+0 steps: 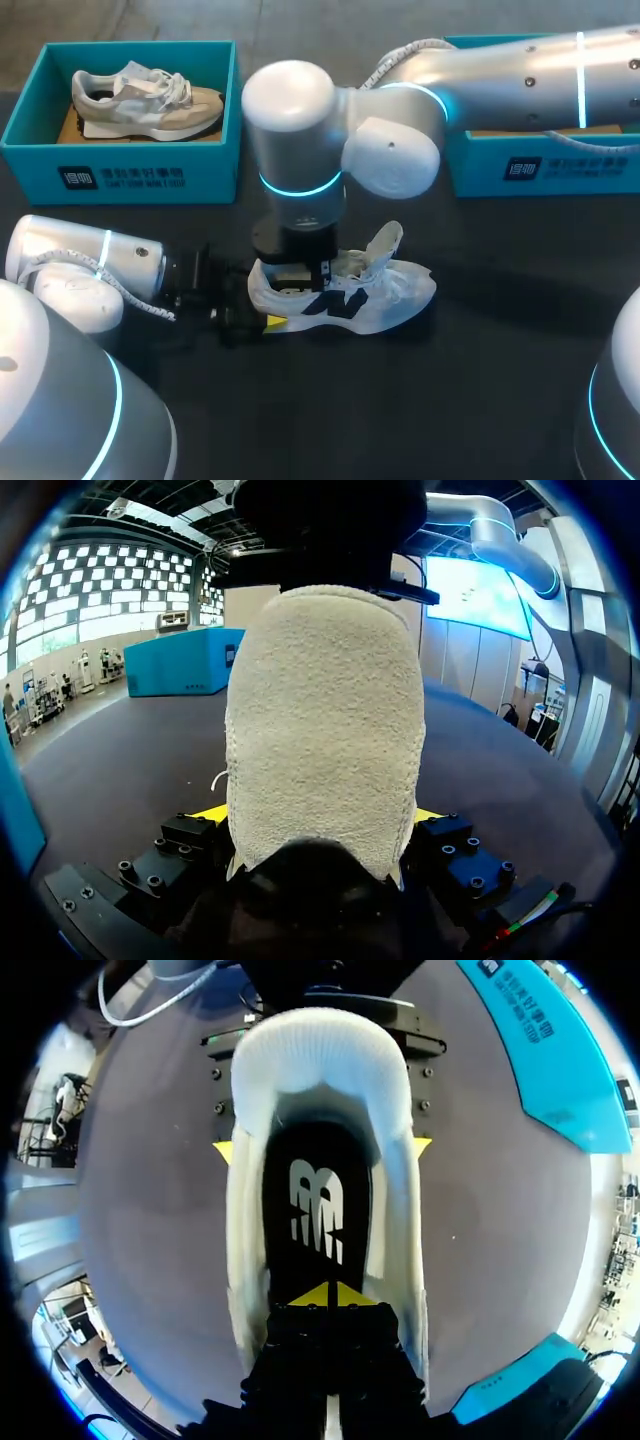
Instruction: Take the shoe out of the shoebox, open the shoe tongue, remove and reinsert the insole, then place the shoe into the shoebox
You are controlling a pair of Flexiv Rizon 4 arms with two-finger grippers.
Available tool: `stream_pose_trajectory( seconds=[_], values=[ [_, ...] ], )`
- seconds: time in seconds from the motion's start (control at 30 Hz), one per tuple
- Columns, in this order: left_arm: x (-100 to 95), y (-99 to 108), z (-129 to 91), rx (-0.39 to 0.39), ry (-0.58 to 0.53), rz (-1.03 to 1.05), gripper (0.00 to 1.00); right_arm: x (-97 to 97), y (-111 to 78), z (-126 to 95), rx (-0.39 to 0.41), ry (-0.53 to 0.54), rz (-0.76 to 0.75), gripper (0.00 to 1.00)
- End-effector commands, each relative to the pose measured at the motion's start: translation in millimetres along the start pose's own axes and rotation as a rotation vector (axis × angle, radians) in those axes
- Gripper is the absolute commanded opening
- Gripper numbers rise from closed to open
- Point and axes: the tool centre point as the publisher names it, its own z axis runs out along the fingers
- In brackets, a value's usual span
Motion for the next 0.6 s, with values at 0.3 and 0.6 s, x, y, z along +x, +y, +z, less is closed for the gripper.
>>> stream_pose_trajectory(
  seconds=[0.3, 0.6],
  values=[
    [-1.1, 4, 2, -0.002, 0.0, 0.0, 0.0, -12.0, -1.1, 7, -0.017, -0.013, -0.007, 0.2],
    [-1.1, 4, 2, -0.002, 0.0, 0.0, 0.0, -16.4, 5.7, 10, -0.029, 0.001, -0.027, 0.4]
  ],
)
